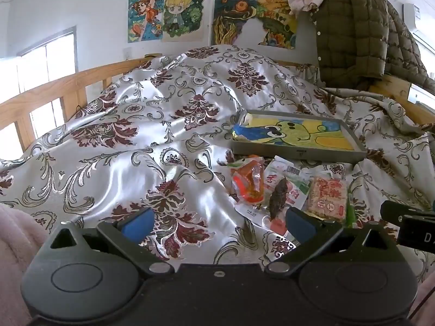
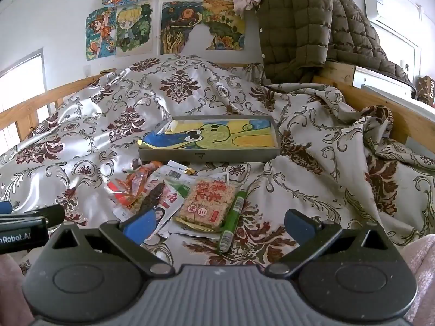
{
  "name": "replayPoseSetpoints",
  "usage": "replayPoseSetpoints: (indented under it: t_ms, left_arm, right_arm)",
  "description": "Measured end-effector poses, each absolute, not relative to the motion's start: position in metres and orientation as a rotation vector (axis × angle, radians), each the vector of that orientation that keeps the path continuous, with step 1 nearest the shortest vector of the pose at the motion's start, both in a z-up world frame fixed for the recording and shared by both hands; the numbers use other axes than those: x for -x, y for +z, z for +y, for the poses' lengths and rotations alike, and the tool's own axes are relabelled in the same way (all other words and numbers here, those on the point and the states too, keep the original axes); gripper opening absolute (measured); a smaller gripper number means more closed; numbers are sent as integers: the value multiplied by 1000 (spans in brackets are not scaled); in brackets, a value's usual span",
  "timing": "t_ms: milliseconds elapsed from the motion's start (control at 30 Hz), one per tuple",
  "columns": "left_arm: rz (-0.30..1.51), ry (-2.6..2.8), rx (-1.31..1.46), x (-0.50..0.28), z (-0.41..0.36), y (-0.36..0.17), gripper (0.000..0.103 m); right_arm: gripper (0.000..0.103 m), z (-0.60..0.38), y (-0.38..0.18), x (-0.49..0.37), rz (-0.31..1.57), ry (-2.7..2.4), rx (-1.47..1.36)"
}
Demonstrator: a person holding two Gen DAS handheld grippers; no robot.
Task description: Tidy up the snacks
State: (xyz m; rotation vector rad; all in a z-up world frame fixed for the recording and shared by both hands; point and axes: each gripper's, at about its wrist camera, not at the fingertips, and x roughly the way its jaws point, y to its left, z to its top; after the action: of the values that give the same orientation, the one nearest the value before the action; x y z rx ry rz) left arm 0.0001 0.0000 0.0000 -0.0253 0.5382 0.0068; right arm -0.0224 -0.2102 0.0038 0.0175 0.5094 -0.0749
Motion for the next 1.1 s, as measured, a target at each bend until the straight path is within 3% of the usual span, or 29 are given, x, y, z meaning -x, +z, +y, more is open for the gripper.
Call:
replayPoseSetpoints:
  t_ms: [1100]
  left_arm:
    - [542, 8, 24, 0, 0, 0, 102]
  right_arm:
    - [103, -209, 3, 22, 512, -70, -15]
